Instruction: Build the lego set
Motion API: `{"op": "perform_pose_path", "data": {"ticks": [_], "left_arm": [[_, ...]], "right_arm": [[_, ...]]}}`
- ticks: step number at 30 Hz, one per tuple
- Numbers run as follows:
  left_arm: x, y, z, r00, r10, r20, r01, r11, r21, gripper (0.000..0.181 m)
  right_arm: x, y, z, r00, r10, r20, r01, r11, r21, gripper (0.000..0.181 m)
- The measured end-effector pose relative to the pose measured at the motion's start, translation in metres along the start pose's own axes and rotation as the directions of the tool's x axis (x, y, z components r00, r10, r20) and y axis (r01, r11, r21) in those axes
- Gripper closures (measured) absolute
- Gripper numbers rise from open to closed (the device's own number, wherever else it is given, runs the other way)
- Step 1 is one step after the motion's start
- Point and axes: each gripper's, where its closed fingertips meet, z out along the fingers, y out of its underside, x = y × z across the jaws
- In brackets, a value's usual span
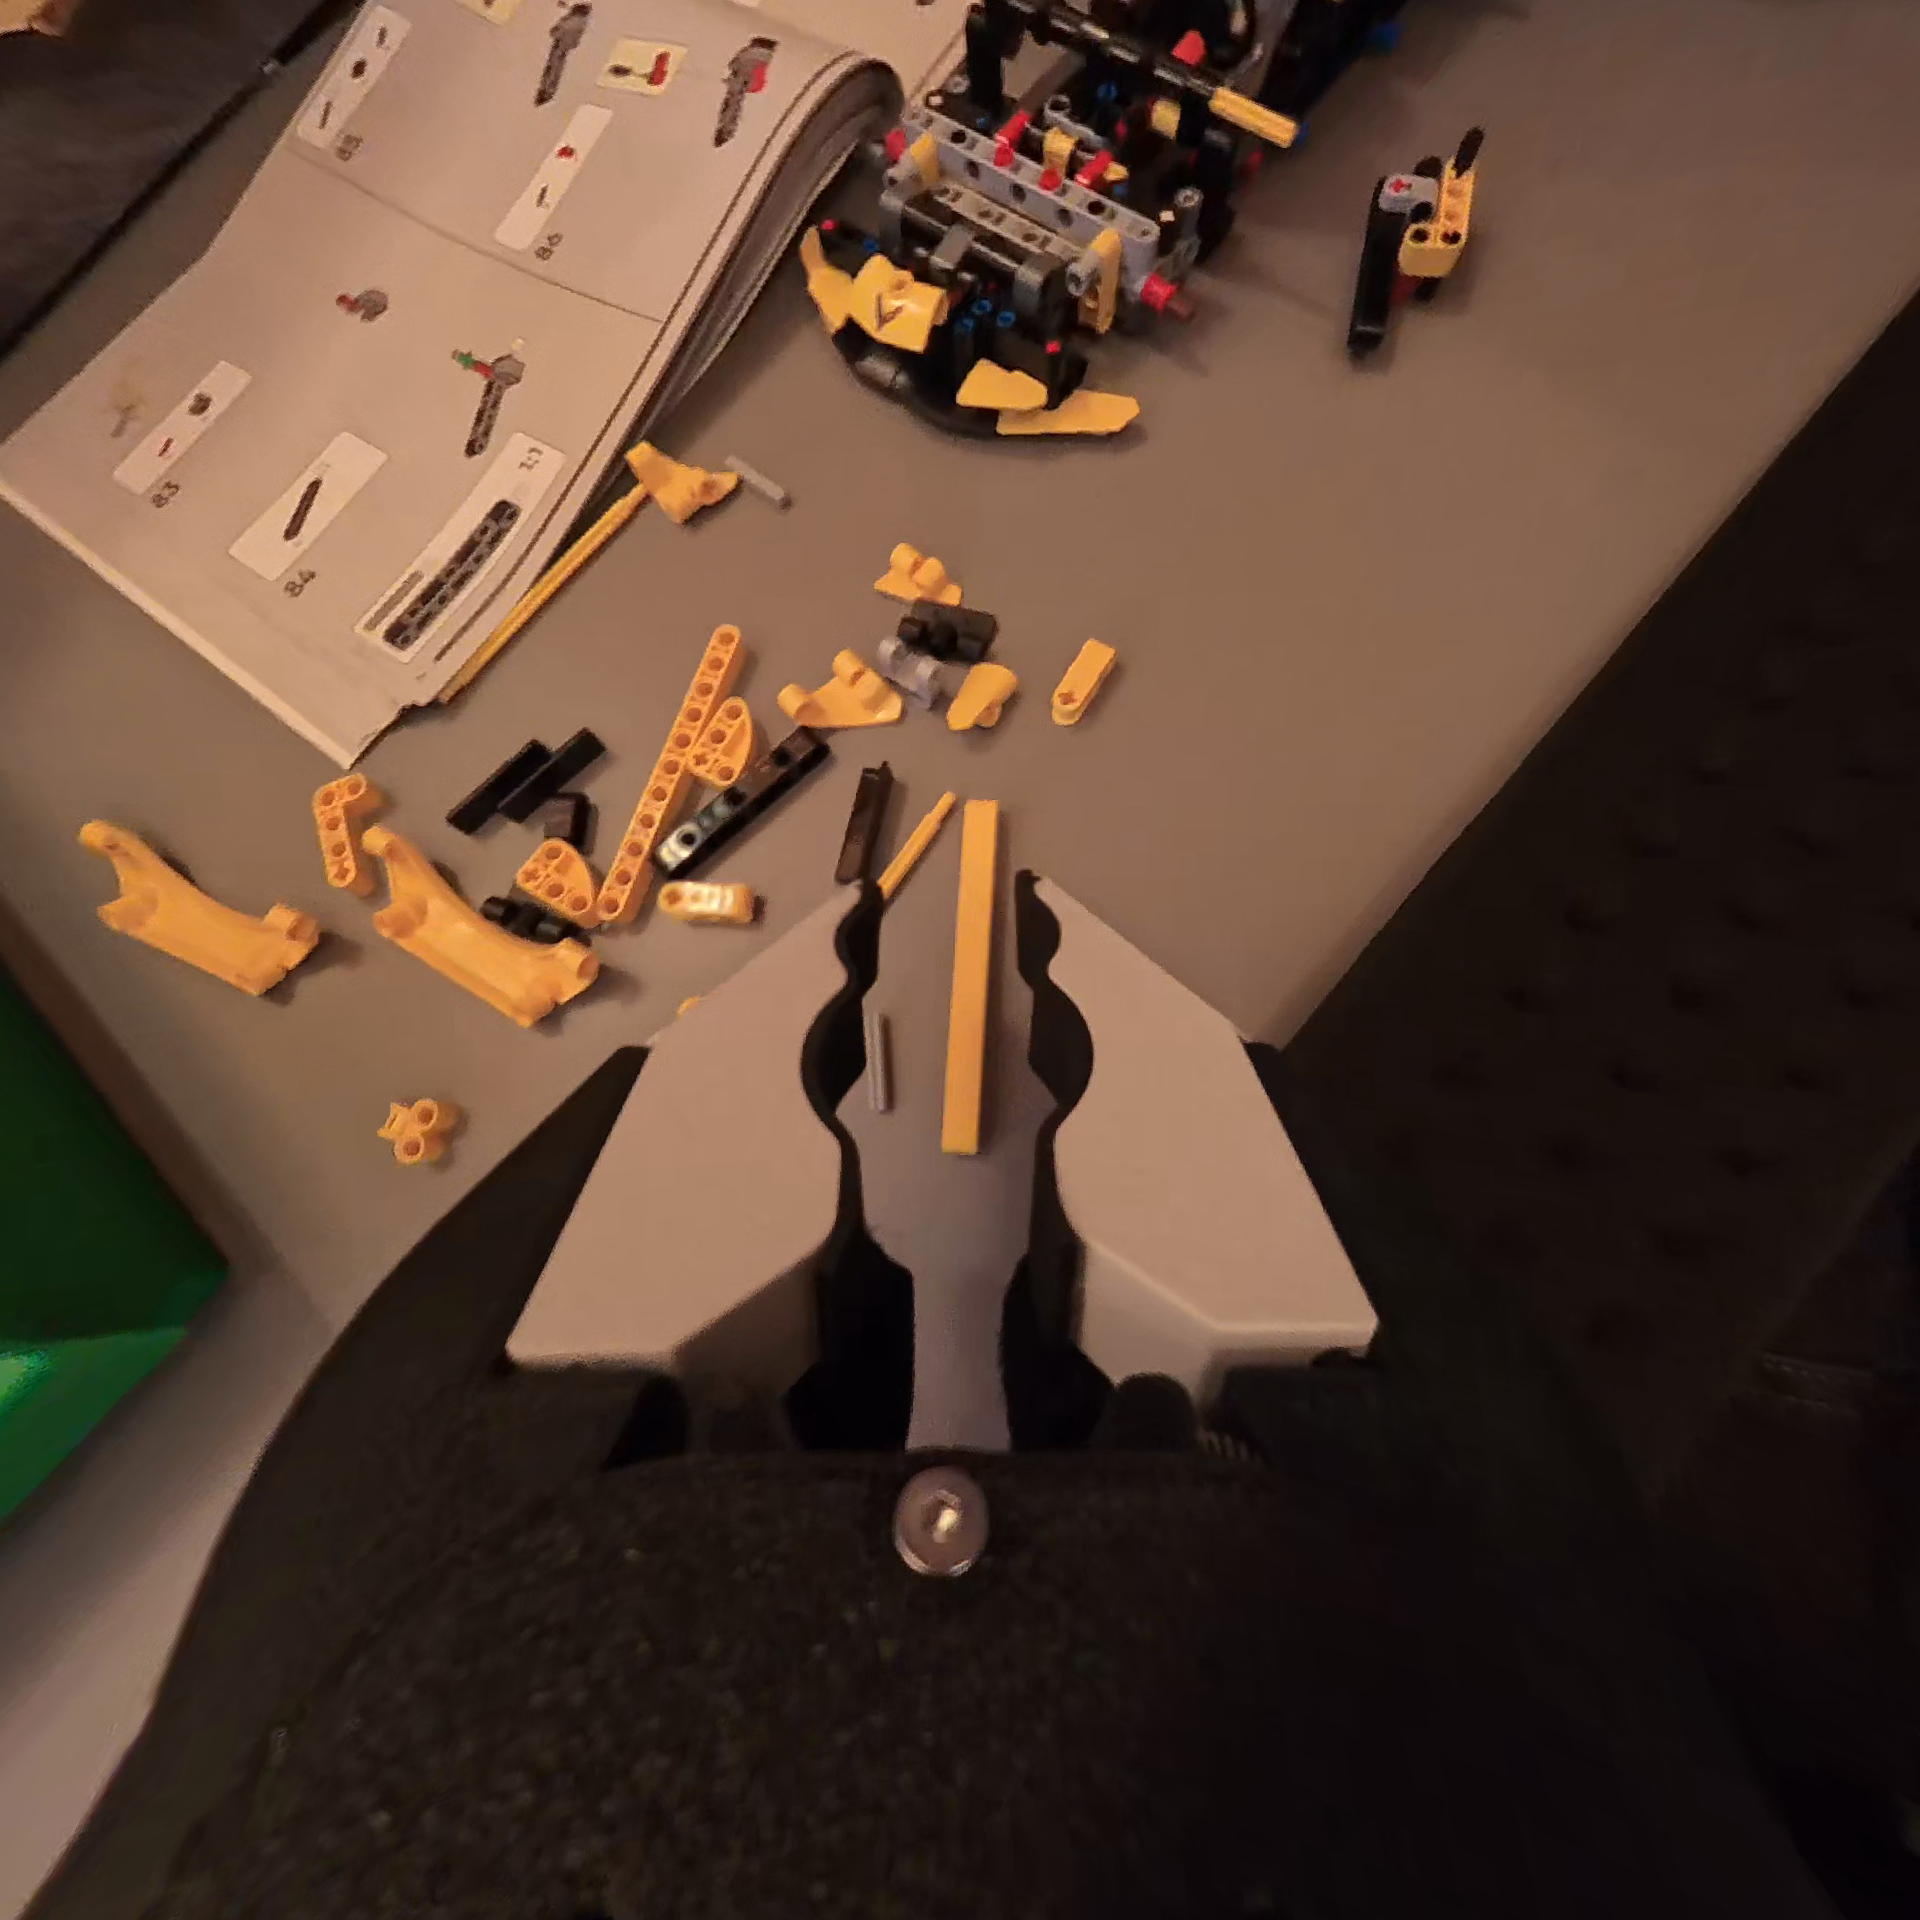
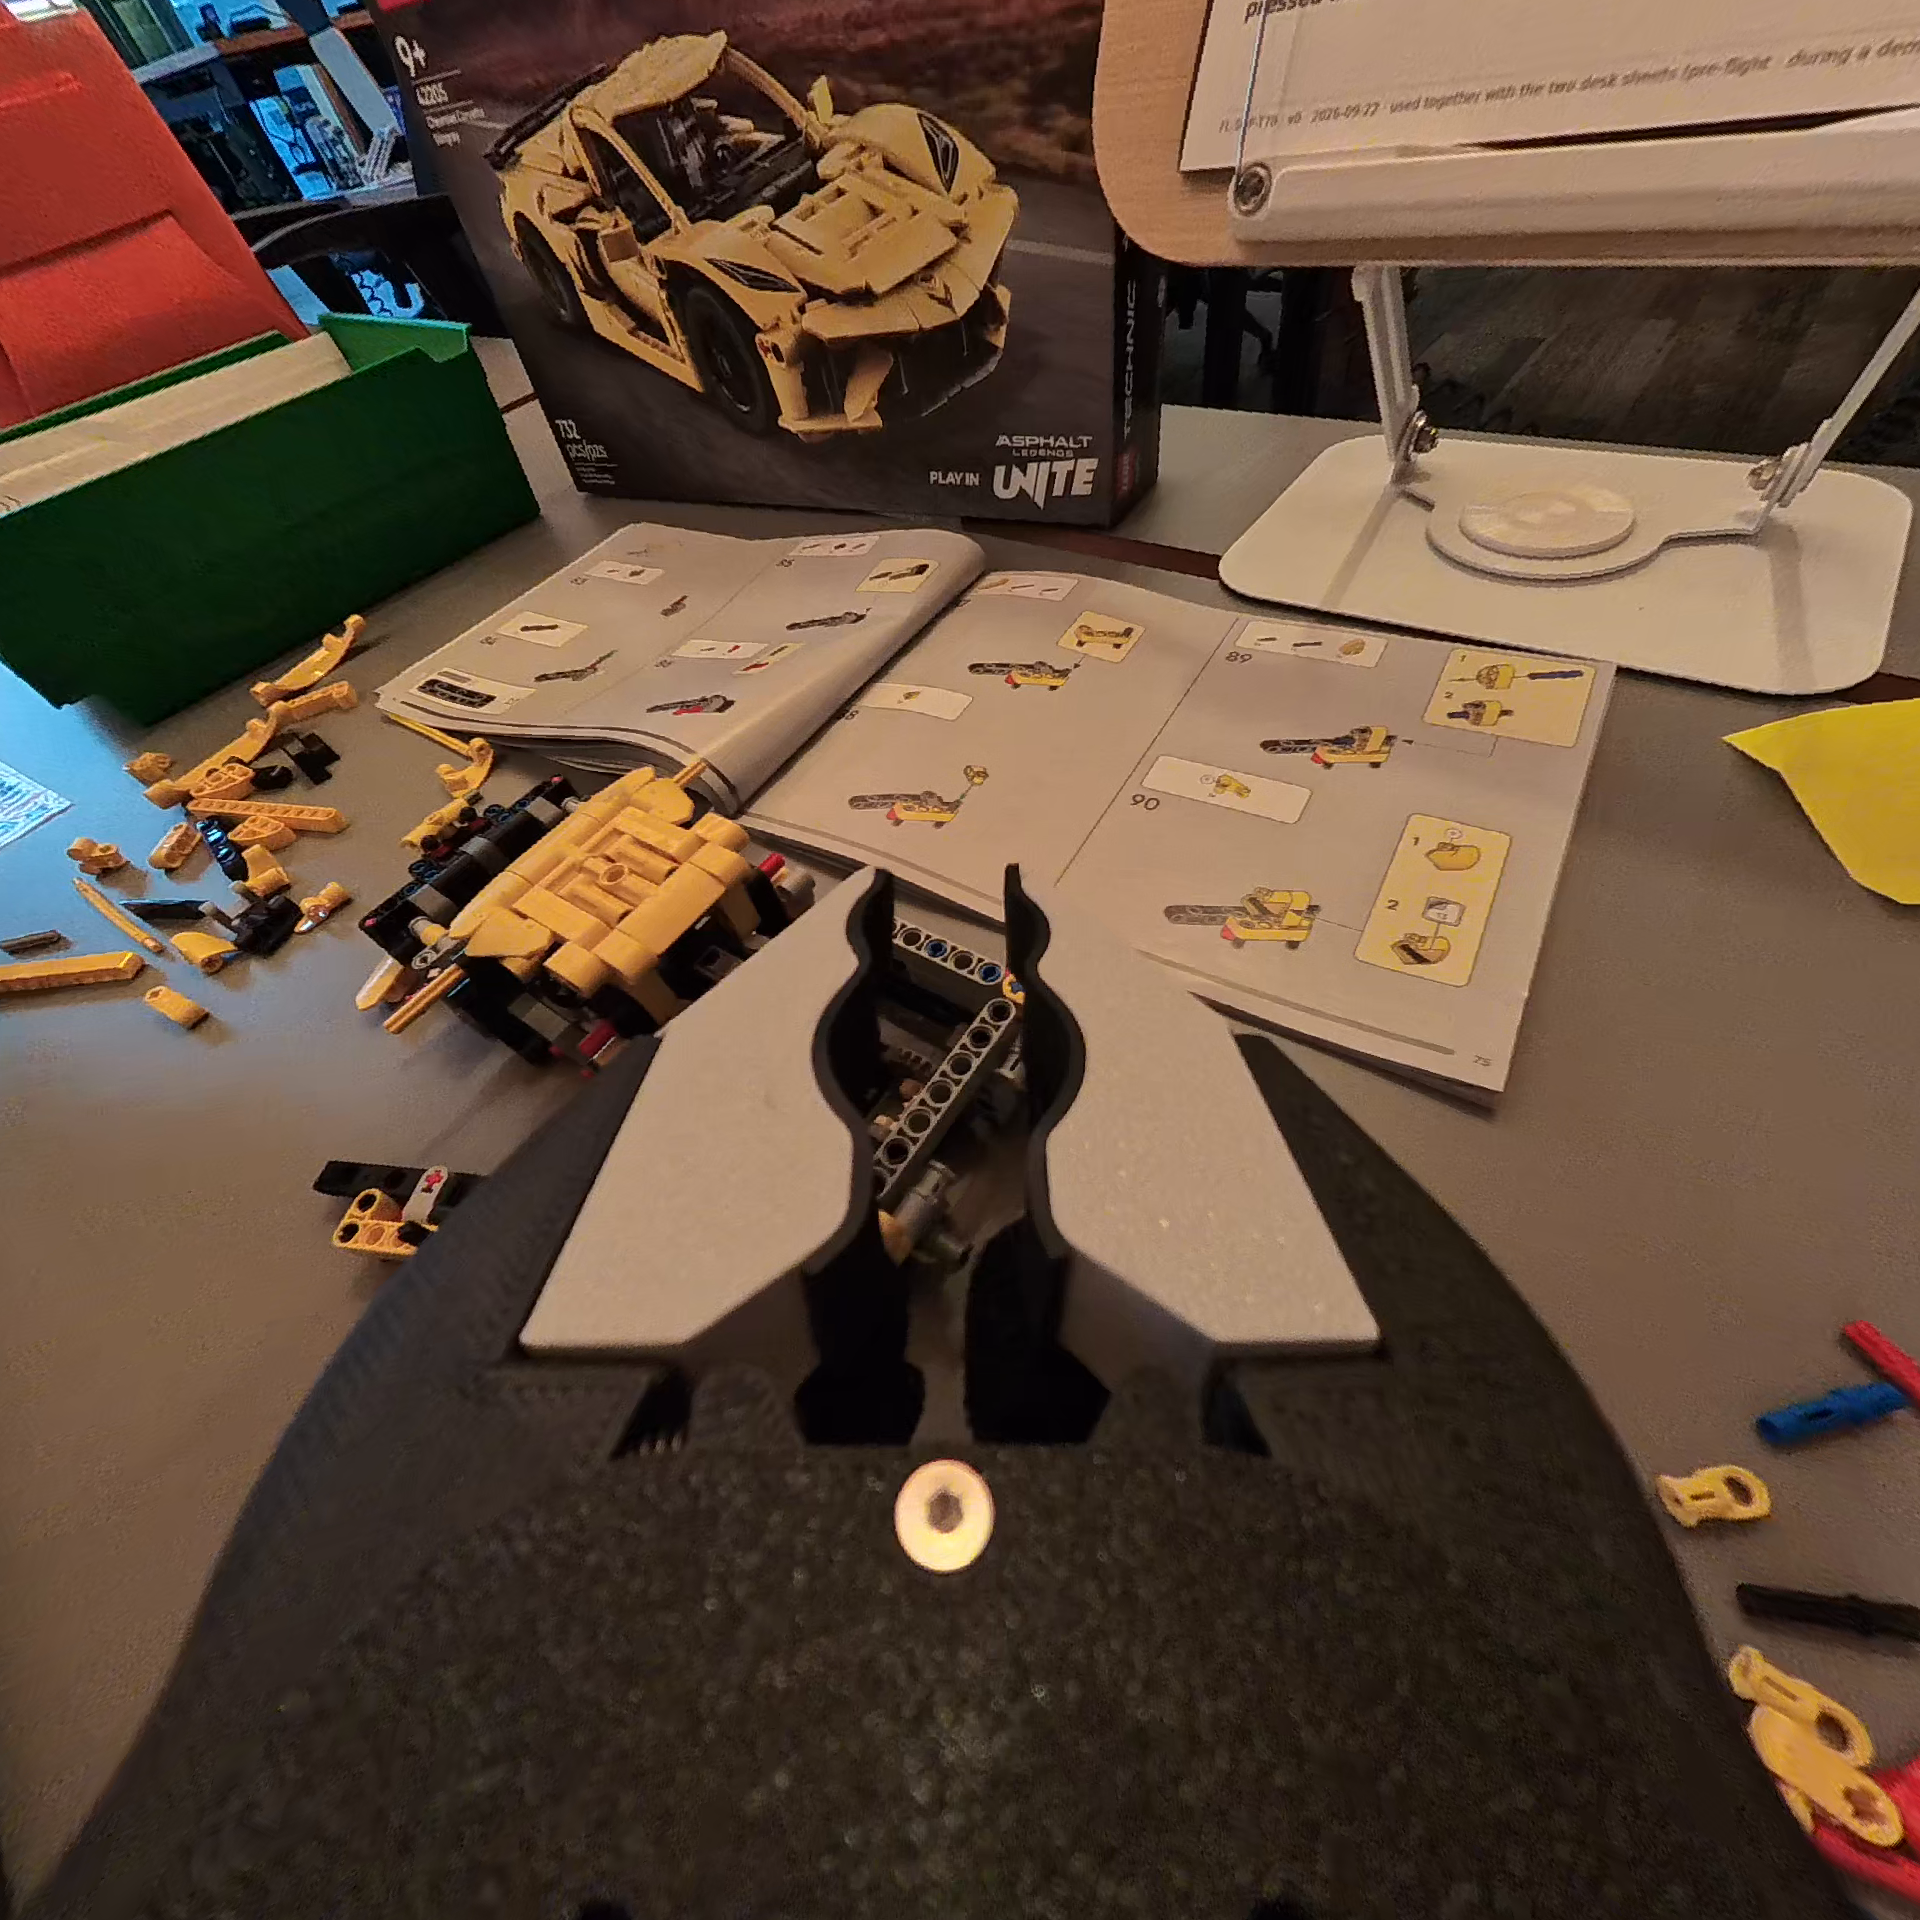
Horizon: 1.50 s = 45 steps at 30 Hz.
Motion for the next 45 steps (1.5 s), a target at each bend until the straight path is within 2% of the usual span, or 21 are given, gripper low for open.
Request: {"op": "perform_pose_path", "data": {"ticks": [4, 10, 15, 23, 27, 31, 34, 38, 42, 45], "left_arm": [[0.012, -0.015, 0.015, 1.0, 0.021, -0.005, -0.021, 1.0, 0.018, 0.153], [-0.006, -0.045, 0.031, 0.994, -0.08, 0.074, 0.071, 0.99, 0.122, 0.148], [-0.009, -0.056, 0.048, 0.992, -0.049, 0.113, 0.033, 0.989, 0.145, 0.147], [-0.008, -0.082, 0.065, 0.991, -0.132, -0.03, 0.135, 0.974, 0.184, 0.139], [-0.018, -0.084, 0.067, 0.993, -0.115, 0.001, 0.113, 0.979, 0.167, 0.135], [-0.036, -0.076, 0.052, 0.992, -0.105, 0.077, 0.093, 0.986, 0.141, 0.136], [-0.068, -0.061, 0.024, 0.972, -0.112, 0.208, 0.09, 0.99, 0.113, 0.136], [-0.11, -0.027, -0.02, 0.917, -0.127, 0.378, 0.116, 0.992, 0.053, 0.136], [-0.127, 0.0, -0.049, 0.88, -0.13, 0.456, 0.141, 0.99, 0.01, 0.136], [-0.13, 0.013, -0.058, 0.866, -0.141, 0.48, 0.163, 0.987, -0.004, 0.136]], "right_arm": [[0.0, -0.001, -0.001, 1.0, 0.0, -0.001, 0.0, 1.0, 0.003, 0.162], [0.001, -0.002, -0.003, 1.0, 0.002, -0.006, -0.002, 1.0, 0.01, 0.161], [-0.002, -0.001, -0.002, 1.0, -0.001, 0.005, 0.001, 1.0, -0.002, 0.161], [-0.009, -0.001, -0.003, 1.0, -0.026, 0.016, 0.026, 1.0, -0.008, 0.161], [-0.005, 0.0, -0.003, 1.0, -0.014, 0.009, 0.014, 1.0, -0.009, 0.161], [-0.005, -0.002, -0.005, 1.0, 0.014, 0.022, -0.014, 1.0, 0.002, 0.161], [-0.006, -0.001, -0.003, 1.0, 0.01, 0.026, -0.01, 1.0, -0.005, 0.161], [-0.012, 0.0, -0.002, 0.999, 0.004, 0.043, -0.004, 1.0, -0.01, 0.161], [-0.012, 0.001, -0.001, 0.999, -0.002, 0.04, 0.003, 1.0, -0.014, 0.161], [-0.011, 0.001, -0.001, 0.999, 0.005, 0.036, -0.005, 1.0, -0.012, 0.161]]}}
